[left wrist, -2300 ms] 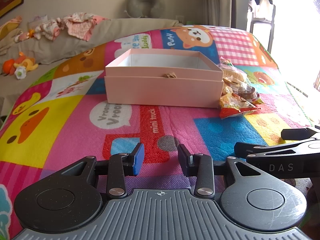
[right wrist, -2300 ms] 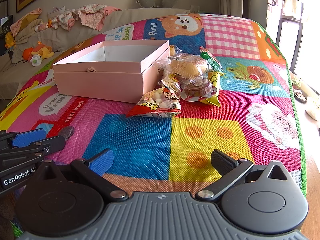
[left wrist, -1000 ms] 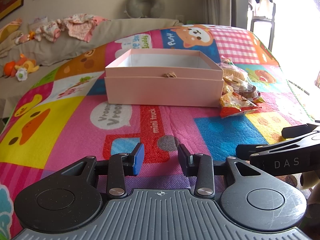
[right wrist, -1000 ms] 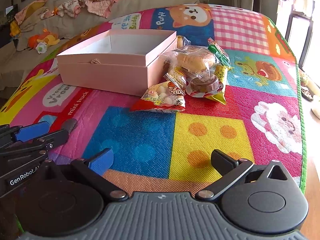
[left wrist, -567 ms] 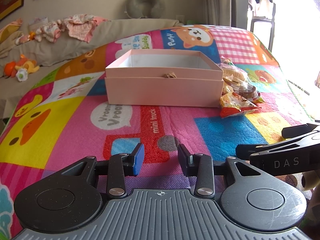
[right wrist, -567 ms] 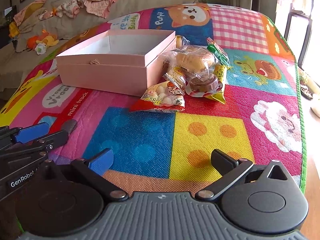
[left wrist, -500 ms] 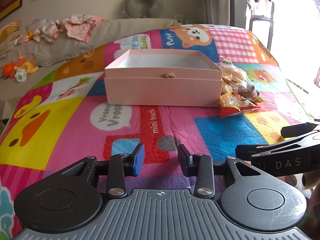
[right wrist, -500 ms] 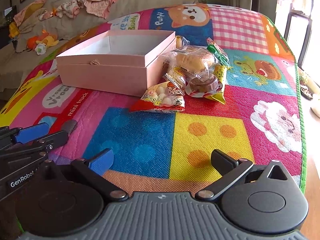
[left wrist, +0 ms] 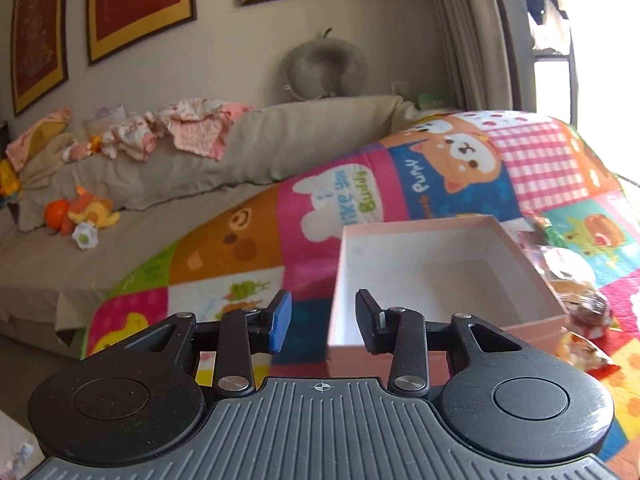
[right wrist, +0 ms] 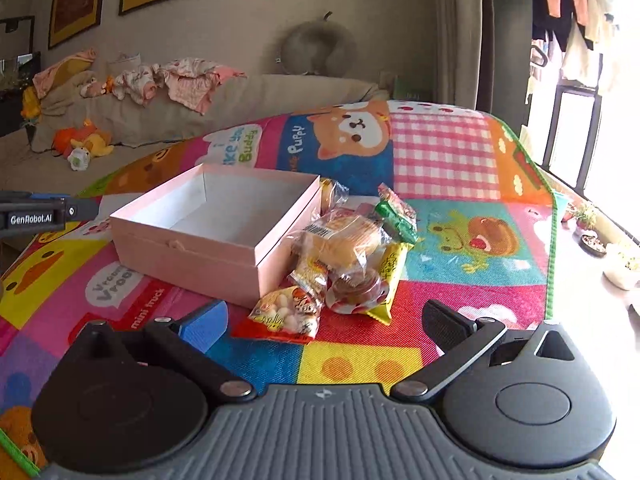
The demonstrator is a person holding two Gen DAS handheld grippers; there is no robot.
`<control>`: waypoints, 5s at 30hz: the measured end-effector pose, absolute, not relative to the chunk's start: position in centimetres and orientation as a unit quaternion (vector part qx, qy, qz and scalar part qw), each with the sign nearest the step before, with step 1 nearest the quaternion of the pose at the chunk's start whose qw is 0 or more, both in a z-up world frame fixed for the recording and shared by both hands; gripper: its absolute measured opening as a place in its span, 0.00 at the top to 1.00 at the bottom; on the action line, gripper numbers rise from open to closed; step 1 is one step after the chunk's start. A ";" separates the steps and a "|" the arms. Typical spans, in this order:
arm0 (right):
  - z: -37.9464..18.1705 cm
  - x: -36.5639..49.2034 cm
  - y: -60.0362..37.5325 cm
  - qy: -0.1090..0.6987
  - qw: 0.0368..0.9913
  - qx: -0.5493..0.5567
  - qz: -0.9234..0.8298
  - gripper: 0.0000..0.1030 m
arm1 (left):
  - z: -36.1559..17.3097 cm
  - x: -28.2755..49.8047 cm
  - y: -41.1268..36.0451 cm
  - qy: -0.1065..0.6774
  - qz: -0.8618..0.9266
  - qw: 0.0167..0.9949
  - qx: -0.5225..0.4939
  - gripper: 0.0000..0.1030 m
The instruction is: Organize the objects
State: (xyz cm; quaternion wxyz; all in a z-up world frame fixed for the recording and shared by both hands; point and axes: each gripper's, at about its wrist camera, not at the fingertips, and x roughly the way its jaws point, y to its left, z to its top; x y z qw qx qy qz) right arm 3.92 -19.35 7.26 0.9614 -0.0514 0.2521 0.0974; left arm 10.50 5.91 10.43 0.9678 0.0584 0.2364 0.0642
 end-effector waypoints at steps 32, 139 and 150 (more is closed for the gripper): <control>8.0 15.2 -21.4 0.337 0.936 -0.049 0.083 0.00 | 3.4 18.4 9.3 0.352 0.051 0.927 -0.120 0.88; 3.7 11.7 -15.5 0.416 0.895 -0.096 0.129 0.46 | 2.1 17.2 8.5 0.328 0.045 0.936 -0.121 0.88; 8.5 5.8 -18.2 0.434 0.883 -0.083 0.160 0.53 | 2.0 17.2 8.5 0.327 0.045 0.936 -0.119 0.88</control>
